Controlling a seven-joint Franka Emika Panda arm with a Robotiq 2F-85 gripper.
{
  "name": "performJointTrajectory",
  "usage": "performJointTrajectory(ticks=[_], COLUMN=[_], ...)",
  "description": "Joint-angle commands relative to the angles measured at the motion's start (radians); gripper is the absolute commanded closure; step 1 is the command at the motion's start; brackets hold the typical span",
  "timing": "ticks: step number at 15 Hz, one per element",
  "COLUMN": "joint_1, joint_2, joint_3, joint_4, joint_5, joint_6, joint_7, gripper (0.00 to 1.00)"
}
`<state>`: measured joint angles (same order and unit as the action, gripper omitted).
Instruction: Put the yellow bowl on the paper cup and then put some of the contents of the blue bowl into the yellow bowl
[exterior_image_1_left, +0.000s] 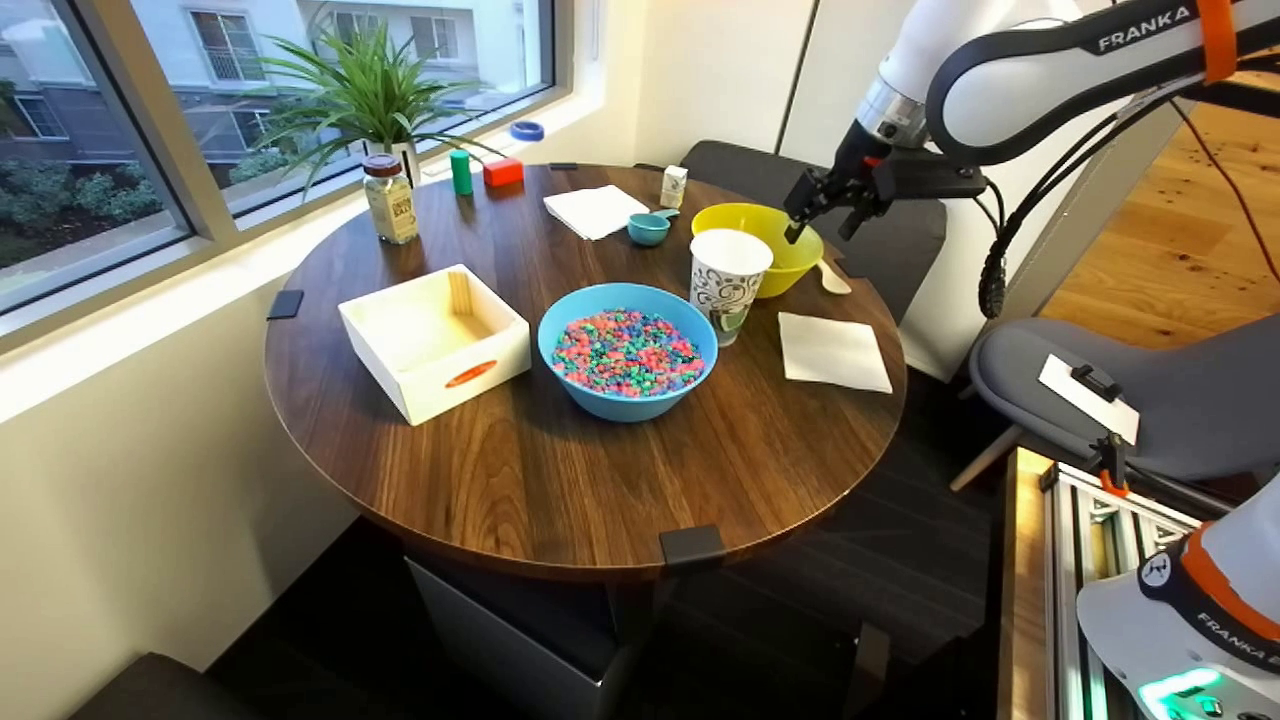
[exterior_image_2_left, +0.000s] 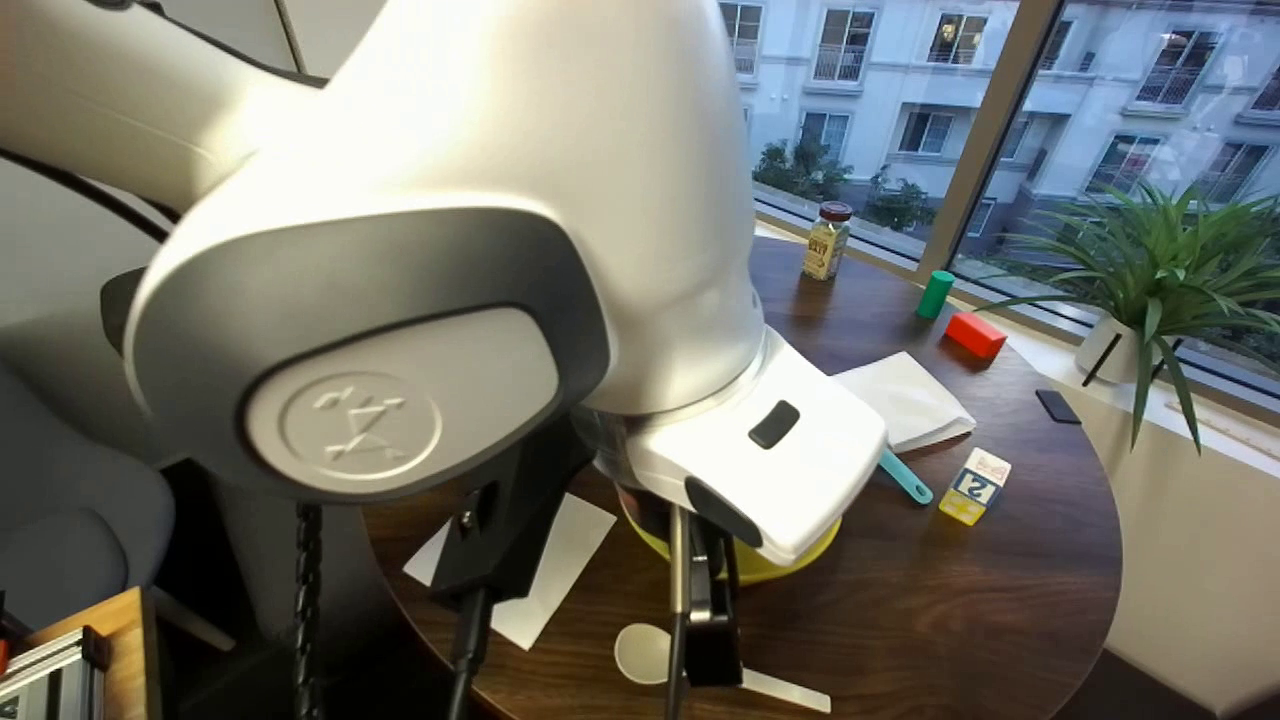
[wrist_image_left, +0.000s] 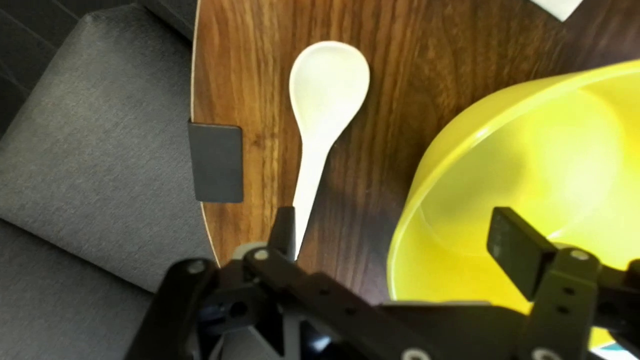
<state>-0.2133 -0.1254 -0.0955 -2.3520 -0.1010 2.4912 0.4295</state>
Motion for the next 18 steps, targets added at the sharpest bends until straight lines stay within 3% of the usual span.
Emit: performJointTrajectory(ticks=[1, 4, 10, 18], joint_1=[0.01, 0.012, 0.013, 0.011], joint_2=[0.045, 0.061, 0.075, 0.061], joint_3=[-0.011, -0.016, -0.027, -0.04], joint_4=[0.025, 0.035, 0.04, 0.043], joint_5=[0.035, 0.048, 0.081, 0.111], joint_6=[0.03, 0.046, 0.07, 0.104], joint_7=[0.024, 0.035, 0.031, 0.016], gripper=[0.32, 0.58, 0.99, 0.98])
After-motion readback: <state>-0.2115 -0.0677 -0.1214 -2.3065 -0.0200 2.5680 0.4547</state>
